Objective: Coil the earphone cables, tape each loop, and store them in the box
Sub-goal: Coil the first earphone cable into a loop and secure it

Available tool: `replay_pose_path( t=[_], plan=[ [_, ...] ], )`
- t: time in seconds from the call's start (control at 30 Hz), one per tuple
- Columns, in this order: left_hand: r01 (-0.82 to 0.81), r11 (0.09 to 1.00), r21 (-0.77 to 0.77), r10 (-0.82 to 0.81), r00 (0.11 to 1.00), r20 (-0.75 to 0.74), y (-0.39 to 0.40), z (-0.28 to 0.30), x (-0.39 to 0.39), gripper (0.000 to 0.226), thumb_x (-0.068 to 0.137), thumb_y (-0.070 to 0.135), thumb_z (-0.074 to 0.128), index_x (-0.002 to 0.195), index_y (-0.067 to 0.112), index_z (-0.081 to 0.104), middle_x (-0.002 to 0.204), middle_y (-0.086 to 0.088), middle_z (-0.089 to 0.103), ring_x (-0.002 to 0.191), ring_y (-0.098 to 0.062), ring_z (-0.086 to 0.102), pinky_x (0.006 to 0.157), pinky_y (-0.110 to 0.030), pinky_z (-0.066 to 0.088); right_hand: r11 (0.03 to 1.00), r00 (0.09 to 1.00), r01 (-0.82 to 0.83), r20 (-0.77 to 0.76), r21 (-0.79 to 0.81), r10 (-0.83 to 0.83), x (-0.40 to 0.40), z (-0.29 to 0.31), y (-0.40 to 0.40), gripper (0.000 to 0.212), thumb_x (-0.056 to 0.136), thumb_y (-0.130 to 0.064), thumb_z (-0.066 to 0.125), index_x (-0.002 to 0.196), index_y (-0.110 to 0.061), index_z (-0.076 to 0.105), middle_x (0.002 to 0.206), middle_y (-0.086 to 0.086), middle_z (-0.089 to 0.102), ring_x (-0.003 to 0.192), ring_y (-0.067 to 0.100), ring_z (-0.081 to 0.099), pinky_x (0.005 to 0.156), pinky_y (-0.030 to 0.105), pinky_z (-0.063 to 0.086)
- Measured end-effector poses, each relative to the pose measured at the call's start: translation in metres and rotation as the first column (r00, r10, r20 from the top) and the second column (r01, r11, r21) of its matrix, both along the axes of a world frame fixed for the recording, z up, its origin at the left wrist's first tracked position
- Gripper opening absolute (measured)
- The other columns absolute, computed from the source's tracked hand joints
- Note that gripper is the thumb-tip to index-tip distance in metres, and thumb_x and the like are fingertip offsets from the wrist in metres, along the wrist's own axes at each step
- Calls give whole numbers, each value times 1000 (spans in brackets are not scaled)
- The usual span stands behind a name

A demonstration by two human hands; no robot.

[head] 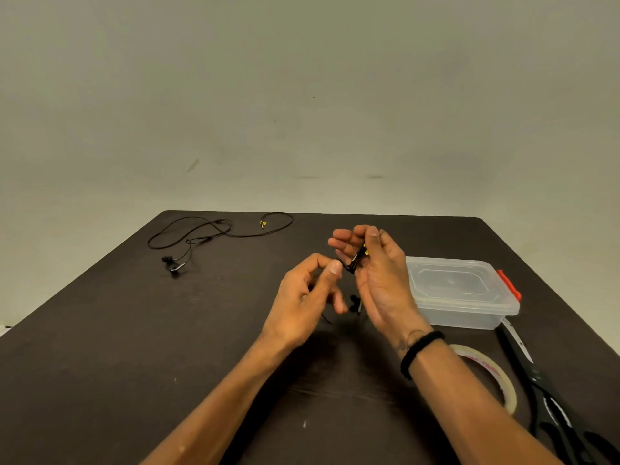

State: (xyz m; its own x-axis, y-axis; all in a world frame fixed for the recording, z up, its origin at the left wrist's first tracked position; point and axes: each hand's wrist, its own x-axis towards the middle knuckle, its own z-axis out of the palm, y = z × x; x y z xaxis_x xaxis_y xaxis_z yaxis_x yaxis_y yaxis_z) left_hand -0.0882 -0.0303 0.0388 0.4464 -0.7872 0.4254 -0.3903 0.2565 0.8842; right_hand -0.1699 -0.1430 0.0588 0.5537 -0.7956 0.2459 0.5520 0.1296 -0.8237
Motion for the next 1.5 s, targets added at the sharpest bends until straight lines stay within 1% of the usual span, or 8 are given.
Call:
replay_pose_path(
  t=[0.1,0.33,0.53,0.67,0.77,1.0,1.23,1.5],
  plan=[
    [52,998,-27,-56,988,-145,2,7,4,31,105,38,51,95,10,57,55,-5,54,43,-19,52,62,-46,55,990,993,55,-97,-132,-68,2,-8,-2,26,114,-25,40,110,-9,60,109,17,77,104,31,75,105,50,54],
    [-78,992,-100,76,997,-28,8,15,17,40,104,38,53,85,4,64,53,-3,40,46,-14,35,47,-29,31,964,973,-42,-228,-262,-20,3,-12,8,27,111,-26,49,110,-7,67,95,2,78,96,14,74,92,32,55],
    [-76,985,-156,75,997,-15,12,19,25,44,106,29,55,76,-2,62,55,-5,57,50,-28,58,56,-25,45,866,929,-233,-364,-442,64,1,-10,23,32,112,-27,47,95,-5,63,81,7,68,72,18,64,76,31,54],
    [-123,985,-125,125,992,9,15,20,30,49,106,28,56,71,-6,59,48,-1,54,43,-12,52,51,-19,39,826,878,-353,-461,-440,130,0,-10,26,33,113,-29,41,95,-12,62,70,2,58,66,14,53,73,39,47],
    [-173,979,-107,182,981,72,16,18,37,54,103,46,60,66,6,64,54,-12,53,50,-16,44,52,-35,36,843,843,-404,-502,-356,192,0,-7,27,37,114,-29,37,99,-9,64,64,-5,45,59,6,44,72,34,46],
    [-318,940,-126,333,935,123,15,11,43,54,97,43,68,58,7,58,49,-4,46,49,-12,37,50,-30,31,836,787,-488,-539,-249,299,-1,-1,30,40,111,-27,39,81,-10,60,58,-6,37,54,8,35,64,30,40],
    [-310,948,-66,315,946,75,10,3,48,74,92,67,61,64,-1,51,55,-11,40,53,-15,35,52,-34,30,776,727,-629,-311,58,612,-4,3,33,38,107,-29,37,78,-14,56,62,-2,31,54,12,22,66,29,41],
    [-231,967,105,231,973,18,1,-12,51,77,94,79,46,78,9,74,67,-21,69,60,-39,59,64,-55,52,726,755,-650,84,224,650,-3,10,23,29,99,-22,40,81,-9,58,60,1,37,55,15,19,65,32,40]
  ],
)
